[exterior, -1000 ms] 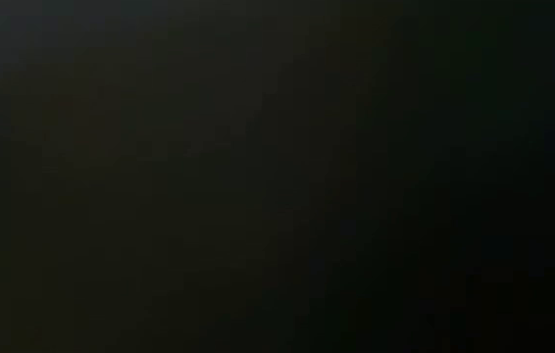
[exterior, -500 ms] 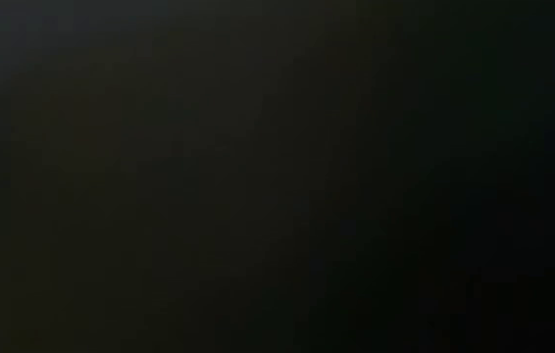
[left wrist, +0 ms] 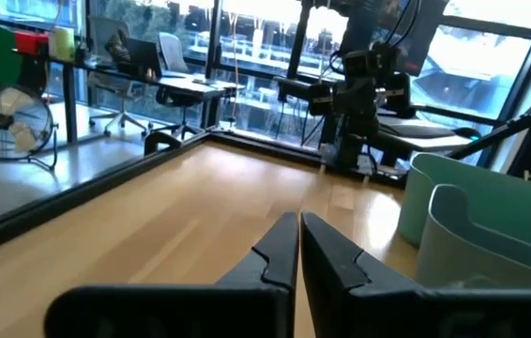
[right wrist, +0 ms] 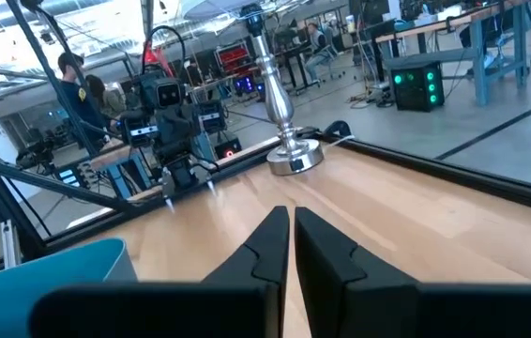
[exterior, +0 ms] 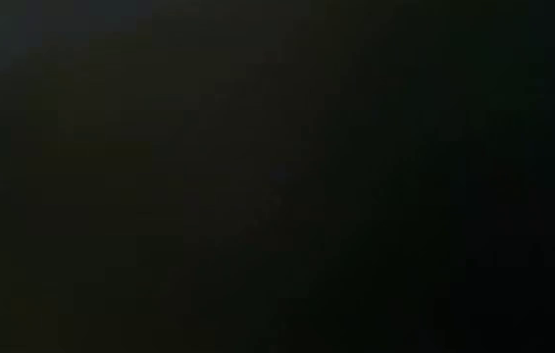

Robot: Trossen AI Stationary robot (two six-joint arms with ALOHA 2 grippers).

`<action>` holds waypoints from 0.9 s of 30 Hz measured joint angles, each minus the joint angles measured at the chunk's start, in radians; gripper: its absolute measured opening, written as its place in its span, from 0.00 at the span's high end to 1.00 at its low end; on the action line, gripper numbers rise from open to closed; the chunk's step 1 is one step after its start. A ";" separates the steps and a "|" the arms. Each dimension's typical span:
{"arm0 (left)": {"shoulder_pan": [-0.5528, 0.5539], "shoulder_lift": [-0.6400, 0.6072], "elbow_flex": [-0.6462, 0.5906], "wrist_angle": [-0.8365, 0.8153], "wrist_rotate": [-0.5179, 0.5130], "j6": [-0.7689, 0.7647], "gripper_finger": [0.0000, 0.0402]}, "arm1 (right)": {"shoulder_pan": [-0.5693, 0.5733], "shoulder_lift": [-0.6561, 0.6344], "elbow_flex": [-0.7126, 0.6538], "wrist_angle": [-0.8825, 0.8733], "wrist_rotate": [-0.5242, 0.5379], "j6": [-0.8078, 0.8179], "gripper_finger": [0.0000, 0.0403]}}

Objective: Pick and place USB-C Cables
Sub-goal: Return to Home Position

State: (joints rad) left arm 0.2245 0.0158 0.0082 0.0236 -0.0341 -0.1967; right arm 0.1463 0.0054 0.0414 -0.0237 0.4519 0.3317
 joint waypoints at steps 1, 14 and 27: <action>0.000 0.000 0.000 -0.002 0.000 0.000 0.98 | 0.000 0.001 0.000 0.000 0.000 0.000 0.94; 0.000 0.000 0.000 0.002 0.001 0.000 0.98 | 0.000 0.006 -0.035 0.113 0.000 0.000 0.94; 0.000 0.000 0.000 0.003 0.001 0.000 0.98 | -0.080 -0.004 -0.035 0.066 -0.376 -0.182 0.94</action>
State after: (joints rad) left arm 0.2244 0.0154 0.0082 0.0261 -0.0330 -0.1967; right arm 0.0659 0.0010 0.0059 0.0419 0.0761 0.1499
